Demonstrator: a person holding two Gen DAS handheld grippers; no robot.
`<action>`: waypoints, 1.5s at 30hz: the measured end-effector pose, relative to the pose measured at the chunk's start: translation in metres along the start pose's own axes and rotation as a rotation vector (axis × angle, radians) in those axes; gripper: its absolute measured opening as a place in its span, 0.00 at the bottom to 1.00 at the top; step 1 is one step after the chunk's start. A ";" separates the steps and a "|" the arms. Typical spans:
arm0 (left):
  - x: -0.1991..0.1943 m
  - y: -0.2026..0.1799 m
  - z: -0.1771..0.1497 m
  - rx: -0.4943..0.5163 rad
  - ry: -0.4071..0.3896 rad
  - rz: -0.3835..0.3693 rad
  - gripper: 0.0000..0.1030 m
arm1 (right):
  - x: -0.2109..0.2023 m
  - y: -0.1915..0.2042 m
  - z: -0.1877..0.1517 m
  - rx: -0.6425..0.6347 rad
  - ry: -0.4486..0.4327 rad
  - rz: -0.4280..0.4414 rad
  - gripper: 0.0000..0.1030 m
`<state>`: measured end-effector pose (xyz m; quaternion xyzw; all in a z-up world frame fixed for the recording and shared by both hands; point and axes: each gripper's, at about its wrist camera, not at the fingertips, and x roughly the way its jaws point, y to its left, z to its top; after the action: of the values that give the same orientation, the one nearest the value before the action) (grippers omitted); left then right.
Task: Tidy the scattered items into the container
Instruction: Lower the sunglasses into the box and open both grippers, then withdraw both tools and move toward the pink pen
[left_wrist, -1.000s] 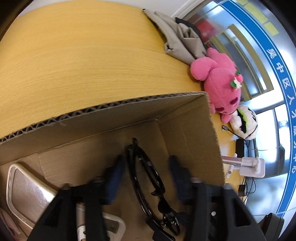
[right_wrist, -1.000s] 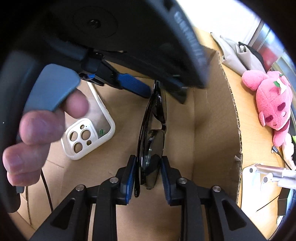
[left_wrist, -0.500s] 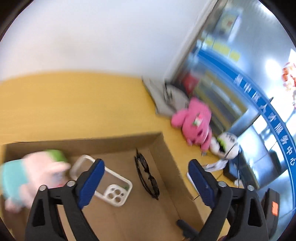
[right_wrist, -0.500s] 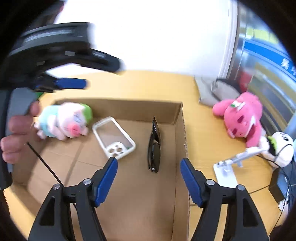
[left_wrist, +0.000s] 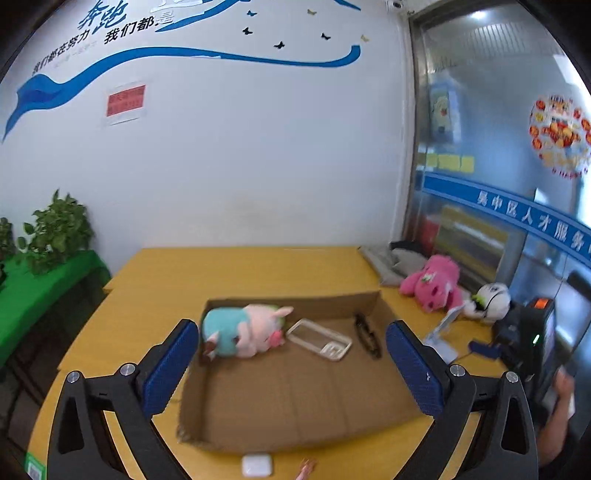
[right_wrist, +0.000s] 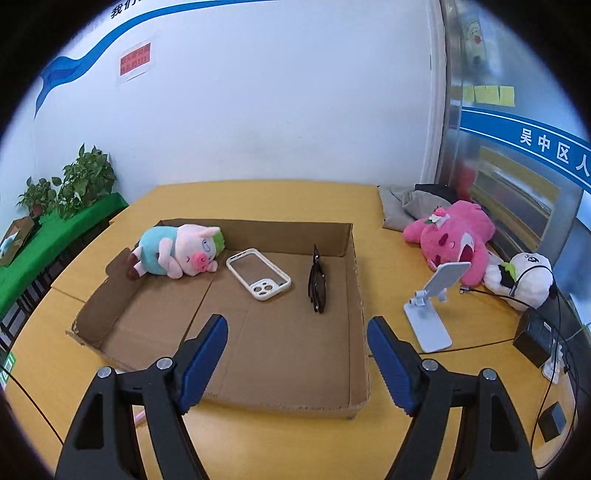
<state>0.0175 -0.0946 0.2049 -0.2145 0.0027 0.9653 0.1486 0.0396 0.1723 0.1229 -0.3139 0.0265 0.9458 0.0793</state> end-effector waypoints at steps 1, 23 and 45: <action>-0.002 0.003 -0.011 -0.008 0.009 0.015 1.00 | -0.002 0.001 -0.003 0.001 0.004 0.000 0.76; 0.032 0.016 -0.097 -0.043 0.183 -0.023 1.00 | 0.005 0.026 -0.030 -0.037 0.081 -0.058 0.76; 0.061 0.015 -0.101 -0.056 0.240 -0.059 1.00 | 0.022 0.035 -0.038 -0.028 0.117 -0.032 0.76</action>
<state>0.0028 -0.0982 0.0871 -0.3325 -0.0126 0.9277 0.1694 0.0384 0.1367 0.0791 -0.3701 0.0130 0.9247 0.0881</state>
